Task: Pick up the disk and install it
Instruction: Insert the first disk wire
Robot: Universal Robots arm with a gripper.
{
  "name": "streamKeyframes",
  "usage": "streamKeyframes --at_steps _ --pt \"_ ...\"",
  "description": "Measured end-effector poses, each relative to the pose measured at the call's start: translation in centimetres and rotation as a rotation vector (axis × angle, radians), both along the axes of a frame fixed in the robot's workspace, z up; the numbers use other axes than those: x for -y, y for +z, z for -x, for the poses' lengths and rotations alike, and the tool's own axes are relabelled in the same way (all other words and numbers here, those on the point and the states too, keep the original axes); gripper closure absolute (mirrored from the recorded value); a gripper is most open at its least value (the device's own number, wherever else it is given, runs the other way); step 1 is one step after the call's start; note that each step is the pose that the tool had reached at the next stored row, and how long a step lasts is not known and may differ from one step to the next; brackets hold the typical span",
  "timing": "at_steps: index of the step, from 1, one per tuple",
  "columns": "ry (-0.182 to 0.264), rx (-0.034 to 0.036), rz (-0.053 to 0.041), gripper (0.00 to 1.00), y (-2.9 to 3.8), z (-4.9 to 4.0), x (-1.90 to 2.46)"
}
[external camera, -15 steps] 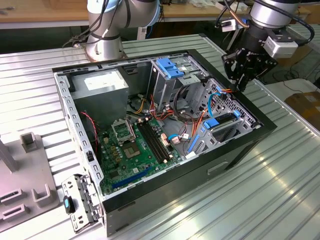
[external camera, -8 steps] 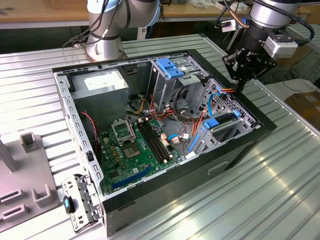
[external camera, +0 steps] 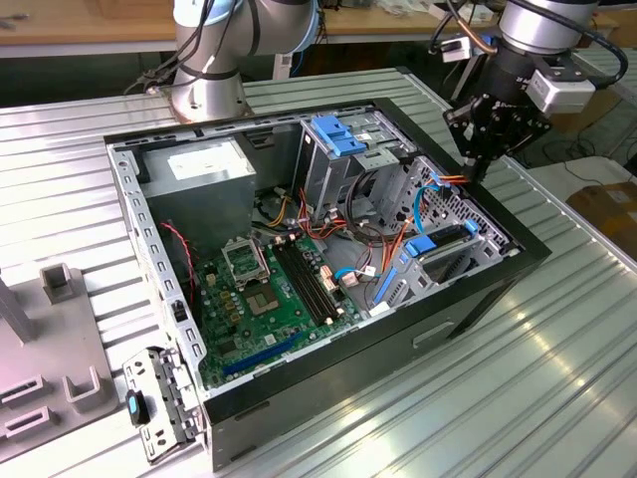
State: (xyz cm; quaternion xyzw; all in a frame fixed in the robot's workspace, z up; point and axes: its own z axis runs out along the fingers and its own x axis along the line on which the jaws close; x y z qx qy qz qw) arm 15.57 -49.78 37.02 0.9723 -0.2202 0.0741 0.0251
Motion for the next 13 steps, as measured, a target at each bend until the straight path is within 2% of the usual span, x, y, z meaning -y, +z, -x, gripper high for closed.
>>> streamKeyframes --at_steps 1,9,11,12,13 --pt "-0.002 -0.0014 0.0024 0.83 0.33 0.0 0.0" --pt "-0.226 -0.002 0.0024 0.83 0.33 0.0 0.0" --pt "-0.258 -0.002 0.0024 0.83 0.32 0.0 0.0" --pt "-0.314 -0.0021 0.0024 0.83 0.31 0.0 0.0" --pt "-0.346 -0.0021 0.0025 0.83 0.3 0.0 0.0"
